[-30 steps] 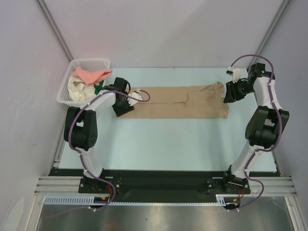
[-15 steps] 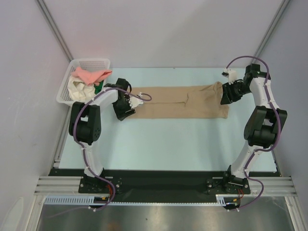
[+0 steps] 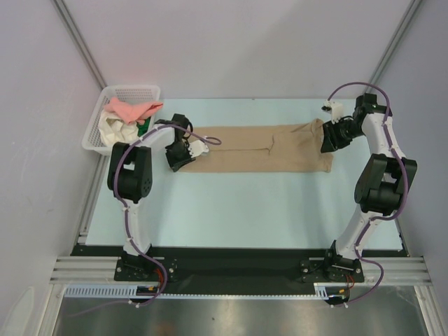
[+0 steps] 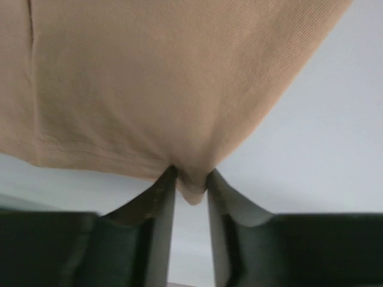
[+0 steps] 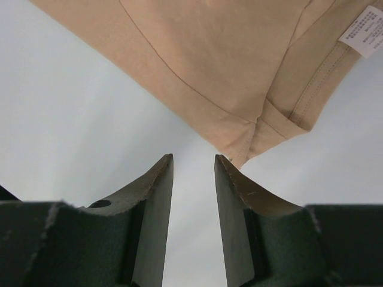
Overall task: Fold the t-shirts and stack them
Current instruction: Fold the tshirt
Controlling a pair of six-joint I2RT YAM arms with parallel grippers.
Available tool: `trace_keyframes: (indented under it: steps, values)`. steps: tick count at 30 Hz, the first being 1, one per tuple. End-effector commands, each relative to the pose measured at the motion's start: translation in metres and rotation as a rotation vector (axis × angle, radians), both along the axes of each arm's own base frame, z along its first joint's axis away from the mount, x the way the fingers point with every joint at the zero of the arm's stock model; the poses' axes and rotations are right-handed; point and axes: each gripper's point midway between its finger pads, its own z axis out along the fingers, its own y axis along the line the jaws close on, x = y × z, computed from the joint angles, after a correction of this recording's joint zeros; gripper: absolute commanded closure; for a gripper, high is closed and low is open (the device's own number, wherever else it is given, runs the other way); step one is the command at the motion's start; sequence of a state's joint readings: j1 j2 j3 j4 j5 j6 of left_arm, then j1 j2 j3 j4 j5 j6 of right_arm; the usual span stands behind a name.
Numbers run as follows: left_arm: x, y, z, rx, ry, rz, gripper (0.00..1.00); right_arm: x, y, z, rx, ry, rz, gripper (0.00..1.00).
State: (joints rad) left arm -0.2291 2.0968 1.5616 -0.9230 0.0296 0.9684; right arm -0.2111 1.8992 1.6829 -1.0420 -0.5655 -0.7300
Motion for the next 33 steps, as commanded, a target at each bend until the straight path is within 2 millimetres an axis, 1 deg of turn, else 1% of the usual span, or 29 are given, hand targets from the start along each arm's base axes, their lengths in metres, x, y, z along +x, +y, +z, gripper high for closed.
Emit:
trace_keyframes:
  steps: [1, 2, 3, 4, 5, 6, 7, 8, 9, 10, 11, 12, 13, 14, 16, 17, 18, 19, 20, 21, 23, 24, 25, 27, 28, 29, 33]
  values:
    - [-0.012, 0.003, -0.002, -0.012, 0.052, -0.020, 0.72, 0.012, -0.003, 0.015, -0.030, -0.065, -0.036, 0.61]
    - [-0.015, 0.004, -0.003, -0.011, 0.055, -0.020, 0.78, 0.015, -0.005, 0.013, -0.035, -0.064, -0.048, 0.61]
    - [-0.019, 0.005, -0.003, -0.010, 0.061, -0.018, 0.82, 0.020, -0.008, 0.014, -0.046, -0.070, -0.064, 0.61]
    - [-0.022, 0.005, -0.005, -0.010, 0.068, -0.015, 0.88, 0.028, -0.011, 0.010, -0.053, -0.077, -0.078, 0.61]
    - [-0.024, 0.005, -0.005, -0.012, 0.072, -0.010, 0.99, 0.033, -0.012, 0.010, -0.052, -0.076, -0.105, 0.61]
    - [-0.028, 0.005, -0.006, -0.012, 0.074, -0.003, 0.99, 0.044, -0.016, 0.013, -0.080, -0.102, -0.124, 0.61]
    - [-0.031, 0.006, -0.005, -0.012, 0.080, 0.000, 1.00, 0.049, -0.018, 0.012, -0.094, -0.106, -0.134, 0.61]
    - [-0.034, 0.004, -0.004, -0.022, 0.086, 0.003, 1.00, 0.055, -0.019, 0.005, -0.103, -0.094, -0.149, 0.61]
    - [-0.038, 0.005, -0.005, -0.022, 0.095, 0.007, 1.00, 0.060, -0.020, 0.004, -0.118, -0.099, -0.157, 0.61]
    - [-0.042, 0.004, -0.001, -0.026, 0.098, 0.010, 1.00, 0.073, -0.024, 0.009, -0.152, -0.134, -0.178, 0.62]
    - [-0.046, 0.004, 0.001, -0.028, 0.104, 0.014, 1.00, 0.083, -0.027, 0.002, -0.166, -0.137, -0.194, 0.63]
    - [-0.054, 0.004, 0.001, -0.025, 0.124, 0.015, 1.00, 0.091, -0.032, 0.001, -0.190, -0.142, -0.229, 0.63]
    - [-0.058, 0.004, 0.003, -0.026, 0.127, 0.015, 1.00, 0.104, -0.035, 0.011, -0.201, -0.177, -0.242, 0.63]
    - [-0.061, 0.003, 0.010, -0.033, 0.114, 0.017, 0.99, 0.112, -0.033, -0.004, -0.206, -0.153, -0.244, 0.63]
    - [-0.074, 0.002, 0.011, -0.037, 0.134, 0.016, 1.00, 0.123, -0.033, -0.009, -0.221, -0.156, -0.256, 0.63]
    - [-0.078, 0.000, 0.018, -0.041, 0.118, 0.011, 1.00, 0.129, -0.029, -0.009, -0.222, -0.167, -0.251, 0.63]
    - [-0.086, 0.000, 0.016, -0.037, 0.133, 0.010, 1.00, 0.132, -0.027, -0.020, -0.228, -0.151, -0.245, 0.63]
    - [-0.091, 0.000, 0.017, -0.038, 0.141, 0.014, 1.00, 0.136, -0.024, -0.023, -0.233, -0.155, -0.240, 0.63]
    - [-0.094, -0.003, 0.023, -0.042, 0.130, 0.008, 1.00, 0.137, -0.017, -0.026, -0.236, -0.153, -0.226, 0.63]
    - [-0.101, -0.003, 0.024, -0.038, 0.145, 0.007, 0.99, 0.138, -0.015, -0.036, -0.239, -0.138, -0.218, 0.63]
    - [-0.108, -0.006, 0.027, -0.040, 0.149, 0.010, 1.00, 0.139, -0.009, -0.043, -0.244, -0.128, -0.207, 0.63]
    - [-0.112, -0.008, 0.032, -0.047, 0.145, 0.009, 1.00, 0.140, -0.005, -0.045, -0.248, -0.128, -0.201, 0.63]
    - [-0.114, -0.009, 0.034, -0.051, 0.144, 0.016, 1.00, 0.140, -0.003, -0.053, -0.249, -0.116, -0.195, 0.63]
    - [-0.121, -0.013, 0.039, -0.055, 0.152, 0.015, 0.99, 0.143, 0.001, -0.056, -0.259, -0.116, -0.192, 0.63]
    - [-0.123, -0.014, 0.040, -0.056, 0.155, 0.024, 1.00, 0.144, 0.001, -0.062, -0.264, -0.109, -0.192, 0.64]
    - [-0.126, -0.018, 0.041, -0.064, 0.159, 0.020, 1.00, 0.145, 0.001, -0.063, -0.266, -0.109, -0.195, 0.64]
    - [-0.136, -0.023, 0.043, -0.067, 0.169, 0.024, 1.00, 0.147, -0.003, -0.072, -0.288, -0.099, -0.210, 0.64]
